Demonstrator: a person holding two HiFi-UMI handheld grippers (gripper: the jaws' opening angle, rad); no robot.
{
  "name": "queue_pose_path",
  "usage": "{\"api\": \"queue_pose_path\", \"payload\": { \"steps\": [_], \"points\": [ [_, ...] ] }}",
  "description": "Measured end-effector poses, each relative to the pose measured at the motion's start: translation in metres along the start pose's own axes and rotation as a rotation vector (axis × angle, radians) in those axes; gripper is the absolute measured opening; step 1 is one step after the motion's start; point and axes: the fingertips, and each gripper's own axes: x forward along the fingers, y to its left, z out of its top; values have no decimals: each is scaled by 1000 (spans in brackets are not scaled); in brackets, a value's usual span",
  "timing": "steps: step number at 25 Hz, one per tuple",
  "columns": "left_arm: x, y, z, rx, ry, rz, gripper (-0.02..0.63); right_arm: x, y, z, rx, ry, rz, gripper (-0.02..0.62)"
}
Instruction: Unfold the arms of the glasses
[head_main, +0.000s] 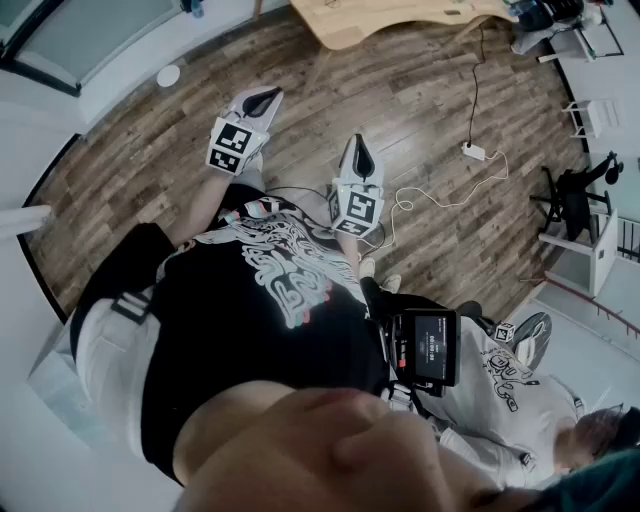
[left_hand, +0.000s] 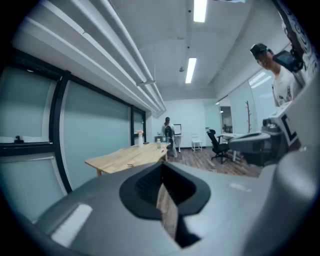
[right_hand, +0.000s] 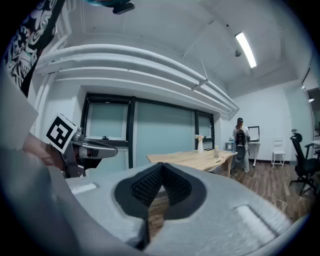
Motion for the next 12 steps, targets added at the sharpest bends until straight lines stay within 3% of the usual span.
{"api": "queue_pose_path", "payload": {
  "steps": [12],
  "points": [
    [-17, 11, 0, -16, -17, 57, -12, 0, -1, 3, -6, -13, 35, -2]
  ]
}}
